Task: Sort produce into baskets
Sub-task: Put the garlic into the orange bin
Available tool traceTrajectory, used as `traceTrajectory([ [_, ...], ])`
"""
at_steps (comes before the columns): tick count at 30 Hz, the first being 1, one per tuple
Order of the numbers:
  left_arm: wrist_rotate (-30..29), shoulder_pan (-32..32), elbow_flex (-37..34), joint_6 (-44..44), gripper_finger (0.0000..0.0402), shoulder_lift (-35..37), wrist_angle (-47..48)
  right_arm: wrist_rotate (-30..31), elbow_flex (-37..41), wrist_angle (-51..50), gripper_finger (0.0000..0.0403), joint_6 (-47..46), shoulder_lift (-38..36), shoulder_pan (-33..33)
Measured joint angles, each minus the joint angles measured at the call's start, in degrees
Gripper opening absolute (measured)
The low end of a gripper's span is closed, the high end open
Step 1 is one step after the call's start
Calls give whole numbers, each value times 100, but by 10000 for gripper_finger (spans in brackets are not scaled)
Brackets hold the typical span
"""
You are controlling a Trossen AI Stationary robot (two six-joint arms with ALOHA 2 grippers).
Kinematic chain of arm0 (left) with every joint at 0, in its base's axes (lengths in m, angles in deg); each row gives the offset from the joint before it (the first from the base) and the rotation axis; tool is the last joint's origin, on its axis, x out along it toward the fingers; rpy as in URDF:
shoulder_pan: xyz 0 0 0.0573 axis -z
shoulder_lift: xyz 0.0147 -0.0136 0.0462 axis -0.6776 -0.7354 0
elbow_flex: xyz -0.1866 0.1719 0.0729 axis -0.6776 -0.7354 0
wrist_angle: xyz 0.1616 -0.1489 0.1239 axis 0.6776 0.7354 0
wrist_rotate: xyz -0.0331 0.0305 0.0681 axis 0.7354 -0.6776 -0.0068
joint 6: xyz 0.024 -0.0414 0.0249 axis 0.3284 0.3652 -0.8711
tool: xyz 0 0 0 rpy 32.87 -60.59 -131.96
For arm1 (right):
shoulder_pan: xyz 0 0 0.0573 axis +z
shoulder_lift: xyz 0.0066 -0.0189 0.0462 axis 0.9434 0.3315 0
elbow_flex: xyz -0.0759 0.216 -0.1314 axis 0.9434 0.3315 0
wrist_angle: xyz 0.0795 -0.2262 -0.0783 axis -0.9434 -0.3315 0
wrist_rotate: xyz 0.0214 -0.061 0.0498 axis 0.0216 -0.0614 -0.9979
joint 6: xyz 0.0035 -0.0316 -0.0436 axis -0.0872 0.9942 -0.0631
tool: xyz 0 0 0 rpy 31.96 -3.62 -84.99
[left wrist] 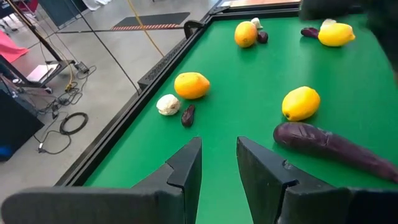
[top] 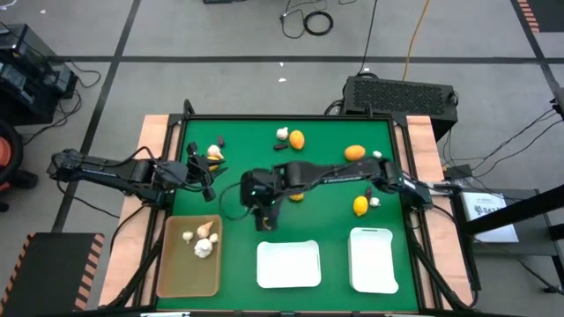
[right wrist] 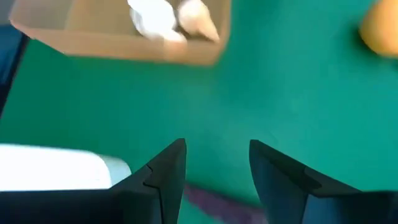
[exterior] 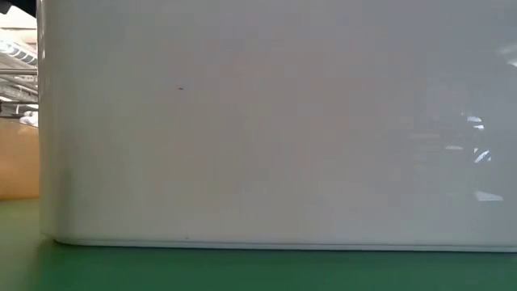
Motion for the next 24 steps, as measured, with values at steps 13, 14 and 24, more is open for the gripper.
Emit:
traceTrajectory([
  [13, 4, 0, 0, 20, 109, 0, 0, 2321, 2, -2943, 167, 207, -437, -813],
  [14, 4, 0, 0, 20, 109, 0, 0, 2313, 2, -3147, 167, 159, -437, -952],
  [24, 11, 0, 0, 28, 109, 0, 2, 2293, 4, -3028, 167, -381, -503, -2394],
])
